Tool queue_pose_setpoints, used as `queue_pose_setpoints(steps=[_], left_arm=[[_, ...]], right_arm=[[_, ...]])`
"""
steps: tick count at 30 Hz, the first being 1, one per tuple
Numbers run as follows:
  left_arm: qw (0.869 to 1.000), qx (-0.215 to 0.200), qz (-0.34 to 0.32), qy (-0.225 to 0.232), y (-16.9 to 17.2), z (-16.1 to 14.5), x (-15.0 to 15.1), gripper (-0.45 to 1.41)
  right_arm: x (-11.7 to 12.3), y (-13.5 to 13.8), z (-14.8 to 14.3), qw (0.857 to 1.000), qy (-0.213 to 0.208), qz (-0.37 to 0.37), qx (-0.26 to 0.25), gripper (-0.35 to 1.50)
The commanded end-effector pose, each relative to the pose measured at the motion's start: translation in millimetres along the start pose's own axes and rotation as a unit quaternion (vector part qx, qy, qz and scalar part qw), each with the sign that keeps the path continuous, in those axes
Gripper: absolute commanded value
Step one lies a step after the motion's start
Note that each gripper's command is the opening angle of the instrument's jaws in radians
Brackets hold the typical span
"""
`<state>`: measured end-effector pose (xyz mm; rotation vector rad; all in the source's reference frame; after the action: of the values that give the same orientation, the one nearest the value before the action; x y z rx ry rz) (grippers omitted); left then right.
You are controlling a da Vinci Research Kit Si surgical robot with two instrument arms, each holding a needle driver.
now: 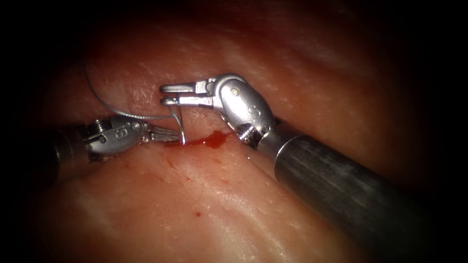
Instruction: Wound Closure
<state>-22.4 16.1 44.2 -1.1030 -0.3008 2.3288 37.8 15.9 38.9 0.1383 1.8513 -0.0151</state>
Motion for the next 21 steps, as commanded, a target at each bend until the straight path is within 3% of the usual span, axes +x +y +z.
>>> queue_pose_setpoints(steps=[1,8,15,21], left_arm=[[1.000,0.000,0.001,0.001,-0.3,0.8,-0.1,-0.45],[1.000,0.000,0.001,0.001,-0.1,0.7,-0.1,-0.45],[1.000,0.001,0.001,0.000,0.0,0.7,-0.1,-0.45],[1.000,0.001,0.001,0.000,0.0,0.7,-0.1,-0.45]], right_arm=[[-0.4,0.5,0.7,1.000,0.006,0.001,0.002,-0.35],[0.5,0.6,0.5,1.000,0.026,0.016,0.000,-0.35],[0.4,0.7,0.4,0.996,0.022,0.084,-0.009,-0.35],[0.3,0.9,0.3,0.983,0.007,0.179,-0.029,-0.35]])
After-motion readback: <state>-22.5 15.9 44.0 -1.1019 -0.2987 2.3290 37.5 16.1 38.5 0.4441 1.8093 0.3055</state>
